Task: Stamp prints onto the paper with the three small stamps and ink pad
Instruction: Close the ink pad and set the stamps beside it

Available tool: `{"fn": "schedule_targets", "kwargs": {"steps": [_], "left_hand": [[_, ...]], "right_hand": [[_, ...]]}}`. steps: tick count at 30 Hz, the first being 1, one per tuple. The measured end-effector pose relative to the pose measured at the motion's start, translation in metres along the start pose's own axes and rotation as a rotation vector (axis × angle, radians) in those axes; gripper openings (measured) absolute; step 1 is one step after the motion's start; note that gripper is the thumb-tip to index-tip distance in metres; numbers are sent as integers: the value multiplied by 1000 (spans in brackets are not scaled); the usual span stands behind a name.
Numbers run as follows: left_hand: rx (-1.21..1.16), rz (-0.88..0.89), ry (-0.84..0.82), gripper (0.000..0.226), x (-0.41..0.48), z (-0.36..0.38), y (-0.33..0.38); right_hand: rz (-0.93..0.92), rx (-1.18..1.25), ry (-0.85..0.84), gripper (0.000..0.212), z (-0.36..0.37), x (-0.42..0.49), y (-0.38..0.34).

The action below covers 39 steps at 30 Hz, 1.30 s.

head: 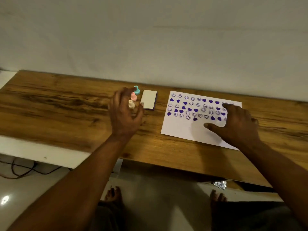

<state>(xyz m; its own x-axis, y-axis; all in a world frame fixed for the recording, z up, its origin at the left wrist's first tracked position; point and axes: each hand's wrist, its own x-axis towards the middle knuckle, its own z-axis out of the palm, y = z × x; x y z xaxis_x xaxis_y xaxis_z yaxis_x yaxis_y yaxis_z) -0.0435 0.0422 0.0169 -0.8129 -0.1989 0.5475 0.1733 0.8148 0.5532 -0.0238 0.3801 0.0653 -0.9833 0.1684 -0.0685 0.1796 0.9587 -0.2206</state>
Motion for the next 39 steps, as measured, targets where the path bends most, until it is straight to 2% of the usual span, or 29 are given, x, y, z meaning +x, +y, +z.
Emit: {"fn": "schedule_targets", "kwargs": {"steps": [2,4,7,9,16,26,39], "left_hand": [[-4,240,-205,48,-14,5,30],[90,370,-508,53,-33,13,52],[328,393,-855,71,-52,26,64],[388,379,-943,75,-54,30,60],[393,353,-924,85,-58,26,59],[385,339,-935,75,-62,25,61],[359,318,-926,79,-65,22,64]], "right_hand": [[98,-103,-148,119,-7,2,19],[155,-169,-274,126,-11,4,33],[156,-216,-344,131,-12,3,44],[138,-212,-348,131,-11,4,45],[99,-214,-359,130,-11,11,44],[114,-208,-360,131,-16,13,43],[100,-213,-344,130,-12,14,49]]}}
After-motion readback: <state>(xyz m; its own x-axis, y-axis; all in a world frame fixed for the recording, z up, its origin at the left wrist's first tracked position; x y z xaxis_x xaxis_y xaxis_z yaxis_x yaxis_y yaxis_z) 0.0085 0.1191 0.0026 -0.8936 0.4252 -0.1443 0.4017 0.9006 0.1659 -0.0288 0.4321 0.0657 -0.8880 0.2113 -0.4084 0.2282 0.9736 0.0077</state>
